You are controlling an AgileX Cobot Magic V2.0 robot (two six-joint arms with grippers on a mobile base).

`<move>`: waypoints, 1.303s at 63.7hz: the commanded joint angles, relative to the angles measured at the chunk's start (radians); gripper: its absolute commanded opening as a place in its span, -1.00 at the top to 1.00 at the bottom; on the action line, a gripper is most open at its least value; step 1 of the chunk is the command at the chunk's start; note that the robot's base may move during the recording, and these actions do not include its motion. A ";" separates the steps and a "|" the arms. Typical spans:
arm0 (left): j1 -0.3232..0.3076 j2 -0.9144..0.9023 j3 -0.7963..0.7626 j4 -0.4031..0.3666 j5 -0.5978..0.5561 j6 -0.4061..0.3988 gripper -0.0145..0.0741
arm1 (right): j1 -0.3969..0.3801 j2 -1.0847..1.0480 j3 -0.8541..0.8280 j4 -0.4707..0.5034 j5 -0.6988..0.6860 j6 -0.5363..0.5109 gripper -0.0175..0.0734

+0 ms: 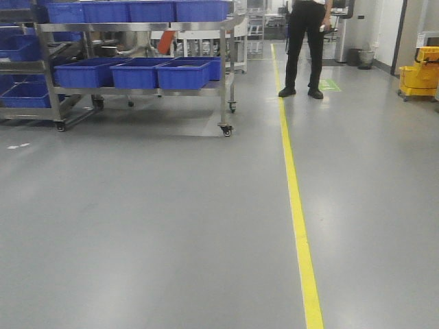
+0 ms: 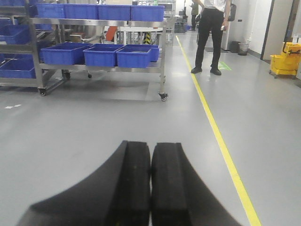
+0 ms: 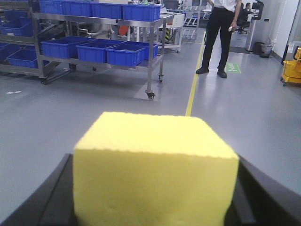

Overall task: Place yellow foam block on left shelf second layer
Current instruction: 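Drive the base to the shelves holding the cube in the right gripper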

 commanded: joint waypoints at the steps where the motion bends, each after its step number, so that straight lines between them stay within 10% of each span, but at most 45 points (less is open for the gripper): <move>1: -0.001 0.004 0.026 -0.007 -0.087 -0.004 0.36 | -0.008 0.005 -0.024 -0.010 -0.089 -0.009 -0.10; 83: -0.001 0.004 0.026 -0.007 -0.087 -0.004 0.36 | -0.008 0.005 -0.024 -0.010 -0.088 -0.009 -0.10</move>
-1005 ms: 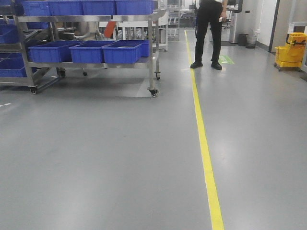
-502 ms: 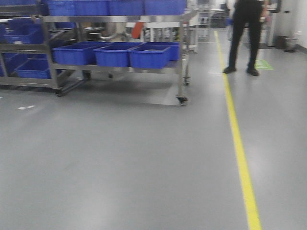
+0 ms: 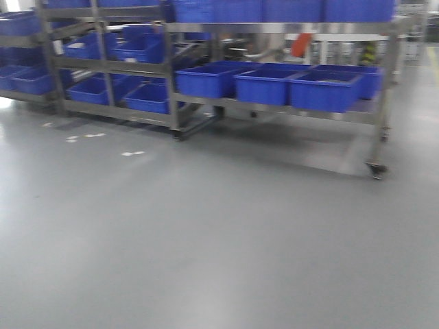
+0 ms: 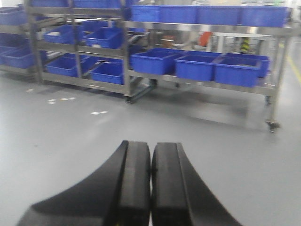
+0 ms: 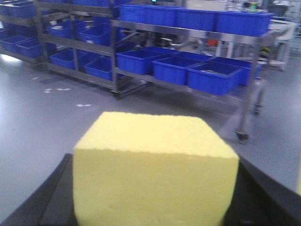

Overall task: Place yellow foam block on left shelf second layer
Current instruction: 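Drive the base to the shelves holding the cube in the right gripper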

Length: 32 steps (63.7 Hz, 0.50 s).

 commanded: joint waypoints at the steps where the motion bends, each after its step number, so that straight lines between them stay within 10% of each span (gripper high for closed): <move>1: -0.001 0.004 0.026 -0.007 -0.087 -0.004 0.36 | -0.007 0.005 -0.024 -0.008 -0.088 -0.009 -0.10; 32: -0.001 0.004 0.026 -0.007 -0.087 -0.004 0.36 | -0.007 0.005 -0.024 -0.008 -0.088 -0.009 -0.10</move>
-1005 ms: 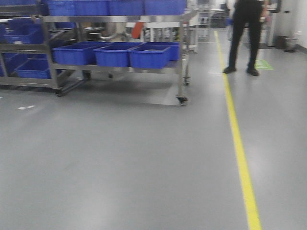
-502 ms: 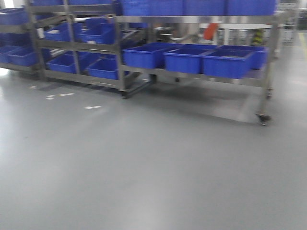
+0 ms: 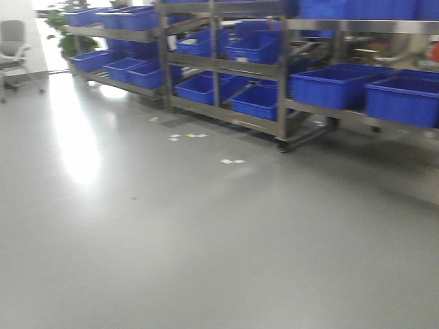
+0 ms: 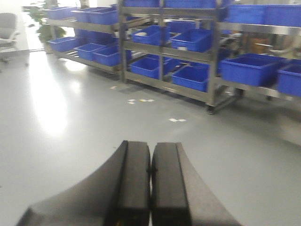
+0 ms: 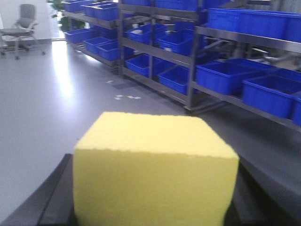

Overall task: Place yellow foam block on left shelf second layer
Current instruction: 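Drive the base to the shelves holding the cube in the right gripper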

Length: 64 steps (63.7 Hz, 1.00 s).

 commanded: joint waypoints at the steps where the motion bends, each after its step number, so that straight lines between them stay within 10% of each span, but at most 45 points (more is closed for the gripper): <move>1: -0.001 0.004 0.026 -0.007 -0.087 -0.004 0.36 | -0.007 0.005 -0.024 -0.008 -0.088 -0.009 -0.10; 64: -0.001 0.004 0.026 -0.007 -0.087 -0.004 0.36 | -0.007 0.005 -0.024 -0.008 -0.086 -0.009 -0.10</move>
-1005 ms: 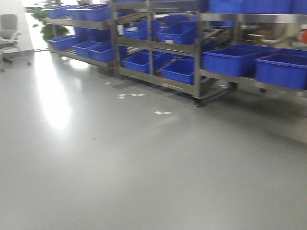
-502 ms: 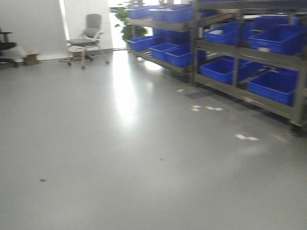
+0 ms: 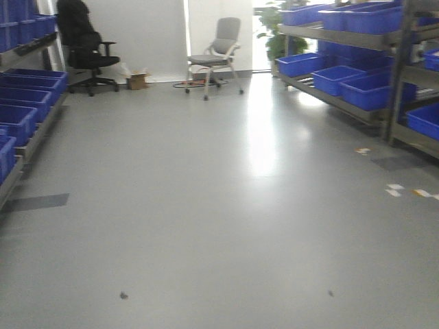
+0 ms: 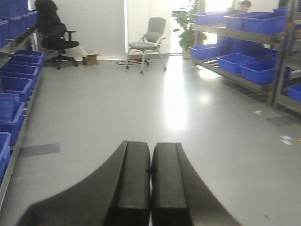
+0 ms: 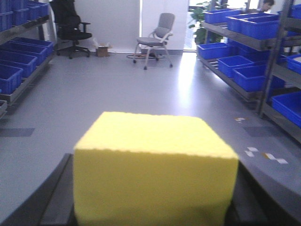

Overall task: Place yellow foam block on left shelf second layer
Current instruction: 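Drive the base to the shelves holding the cube in the right gripper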

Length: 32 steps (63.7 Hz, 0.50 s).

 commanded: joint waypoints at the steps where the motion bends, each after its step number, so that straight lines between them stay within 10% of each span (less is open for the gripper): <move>1: -0.001 0.004 0.026 -0.007 -0.087 -0.004 0.36 | -0.007 0.005 -0.024 -0.008 -0.089 -0.009 -0.10; 32: -0.001 0.004 0.026 -0.007 -0.087 -0.004 0.36 | -0.007 0.005 -0.024 -0.008 -0.089 -0.009 -0.10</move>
